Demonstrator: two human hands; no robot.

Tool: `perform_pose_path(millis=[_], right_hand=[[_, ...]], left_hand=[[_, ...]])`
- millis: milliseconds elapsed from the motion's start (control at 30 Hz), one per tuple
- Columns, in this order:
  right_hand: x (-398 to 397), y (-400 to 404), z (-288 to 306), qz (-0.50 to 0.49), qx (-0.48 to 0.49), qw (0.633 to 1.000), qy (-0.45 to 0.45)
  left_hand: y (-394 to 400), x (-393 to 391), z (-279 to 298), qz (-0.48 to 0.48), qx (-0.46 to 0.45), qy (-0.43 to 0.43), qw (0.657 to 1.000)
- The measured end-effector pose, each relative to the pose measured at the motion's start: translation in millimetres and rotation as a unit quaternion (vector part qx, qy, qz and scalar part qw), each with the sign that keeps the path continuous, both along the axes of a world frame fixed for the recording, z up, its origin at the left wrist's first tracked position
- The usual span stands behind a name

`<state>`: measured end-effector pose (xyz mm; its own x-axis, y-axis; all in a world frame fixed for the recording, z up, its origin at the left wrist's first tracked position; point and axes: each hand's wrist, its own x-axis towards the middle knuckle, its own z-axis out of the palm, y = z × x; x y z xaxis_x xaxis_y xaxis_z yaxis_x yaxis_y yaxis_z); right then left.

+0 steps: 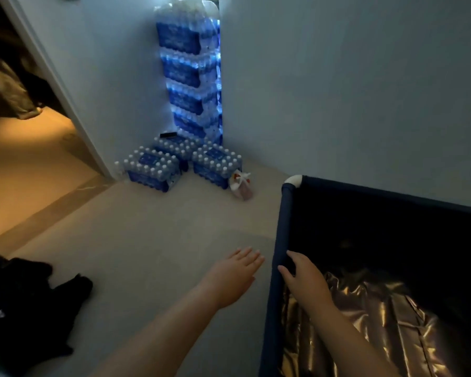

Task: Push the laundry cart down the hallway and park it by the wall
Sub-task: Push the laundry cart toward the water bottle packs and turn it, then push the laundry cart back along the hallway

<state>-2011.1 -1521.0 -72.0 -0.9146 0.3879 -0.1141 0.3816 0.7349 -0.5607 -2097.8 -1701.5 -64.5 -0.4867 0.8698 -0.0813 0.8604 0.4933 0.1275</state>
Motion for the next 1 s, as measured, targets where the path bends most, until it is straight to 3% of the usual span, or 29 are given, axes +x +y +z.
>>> perform_pose_path(millis=[233,467,767,1000], right_hand=[[-33,-54,8,-0.12,-0.001,0.993,0.012],[-72,-36,-11,-0.206,-0.019,0.978,-0.025],[-130,-18,-30,-0.321,-0.036,0.946,-0.021],[-123,-25,-24,-0.389,-0.038,0.92,-0.035]], left_hand=[[-38,-71,21,-0.07,0.027,-0.011,0.997],[1,-135,17,-0.169,-0.002,-0.016,0.985],[99,-220,16,-0.348,-0.05,0.027,0.936],[148,-211,-3,-0.458,-0.069,0.006,0.886]])
